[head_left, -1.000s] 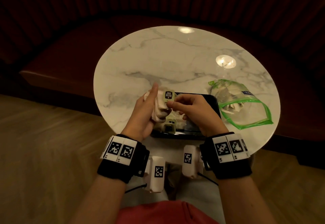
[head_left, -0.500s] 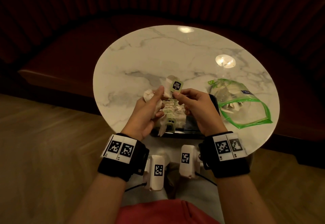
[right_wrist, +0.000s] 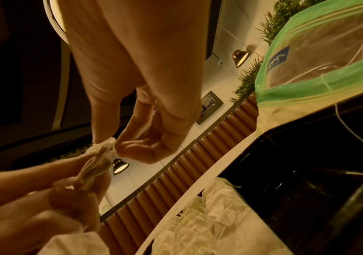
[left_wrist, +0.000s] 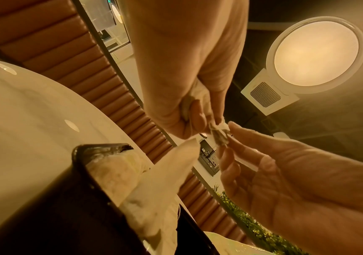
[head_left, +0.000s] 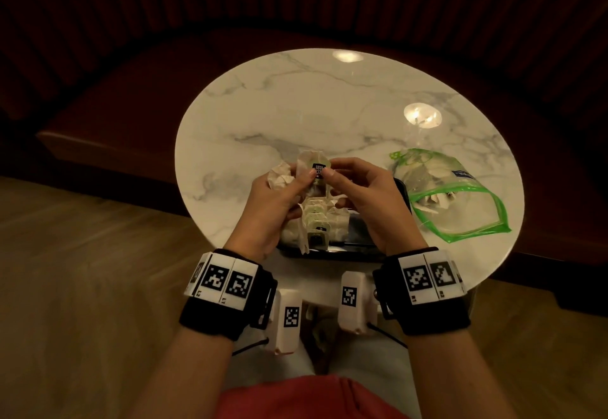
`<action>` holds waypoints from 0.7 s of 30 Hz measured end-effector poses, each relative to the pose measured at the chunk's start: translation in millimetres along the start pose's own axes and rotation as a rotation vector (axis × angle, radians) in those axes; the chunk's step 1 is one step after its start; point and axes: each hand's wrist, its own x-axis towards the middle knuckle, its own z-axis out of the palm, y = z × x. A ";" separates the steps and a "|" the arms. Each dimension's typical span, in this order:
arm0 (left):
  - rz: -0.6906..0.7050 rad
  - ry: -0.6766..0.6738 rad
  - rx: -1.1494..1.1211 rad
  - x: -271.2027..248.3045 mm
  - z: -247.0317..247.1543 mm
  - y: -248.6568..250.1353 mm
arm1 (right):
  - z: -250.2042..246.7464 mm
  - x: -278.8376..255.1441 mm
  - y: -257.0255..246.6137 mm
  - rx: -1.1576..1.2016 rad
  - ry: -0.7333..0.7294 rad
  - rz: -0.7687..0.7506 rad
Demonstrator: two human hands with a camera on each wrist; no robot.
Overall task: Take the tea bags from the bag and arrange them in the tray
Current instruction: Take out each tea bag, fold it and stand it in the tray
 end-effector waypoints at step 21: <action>0.069 -0.013 0.119 7.5 -6.6 -5.5 | -4.9 2.7 -1.6 0.064 -0.014 -0.157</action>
